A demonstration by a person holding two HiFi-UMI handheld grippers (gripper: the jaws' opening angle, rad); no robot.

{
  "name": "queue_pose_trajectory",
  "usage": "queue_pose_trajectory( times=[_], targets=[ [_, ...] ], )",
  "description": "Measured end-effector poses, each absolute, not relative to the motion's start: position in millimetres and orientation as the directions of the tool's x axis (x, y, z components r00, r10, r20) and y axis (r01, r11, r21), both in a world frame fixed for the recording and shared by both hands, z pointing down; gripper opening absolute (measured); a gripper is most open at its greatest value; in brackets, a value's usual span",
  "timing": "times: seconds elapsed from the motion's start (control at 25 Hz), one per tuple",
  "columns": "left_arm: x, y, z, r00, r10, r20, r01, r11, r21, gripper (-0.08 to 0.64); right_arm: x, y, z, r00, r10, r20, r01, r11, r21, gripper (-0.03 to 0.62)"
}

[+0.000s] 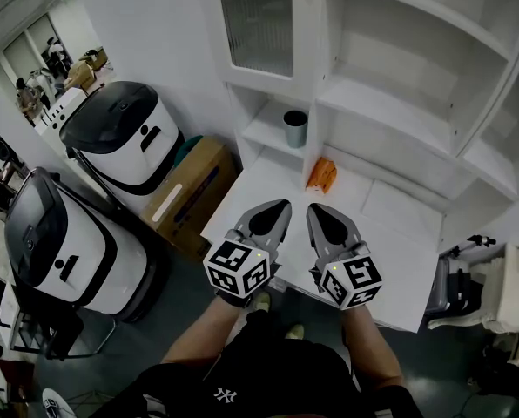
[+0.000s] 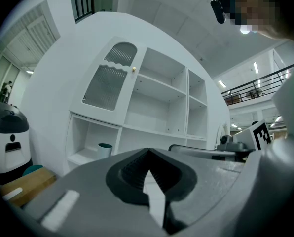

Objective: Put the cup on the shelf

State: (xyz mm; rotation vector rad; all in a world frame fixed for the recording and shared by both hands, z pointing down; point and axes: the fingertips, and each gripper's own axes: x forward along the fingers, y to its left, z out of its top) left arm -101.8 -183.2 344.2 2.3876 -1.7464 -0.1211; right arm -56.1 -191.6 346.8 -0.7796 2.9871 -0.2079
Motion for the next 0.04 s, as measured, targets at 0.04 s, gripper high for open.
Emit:
queue_pose_trajectory(
  times=[0.04],
  targets=[
    [-101.6, -183.0, 344.2, 0.306, -0.951, 0.042, -0.936, -0.293, 0.193, 0.001, -55.9, -191.4, 346.7, -0.872, -0.49, -0.012, -0.483, 0.864, -0.142, 0.008]
  ],
)
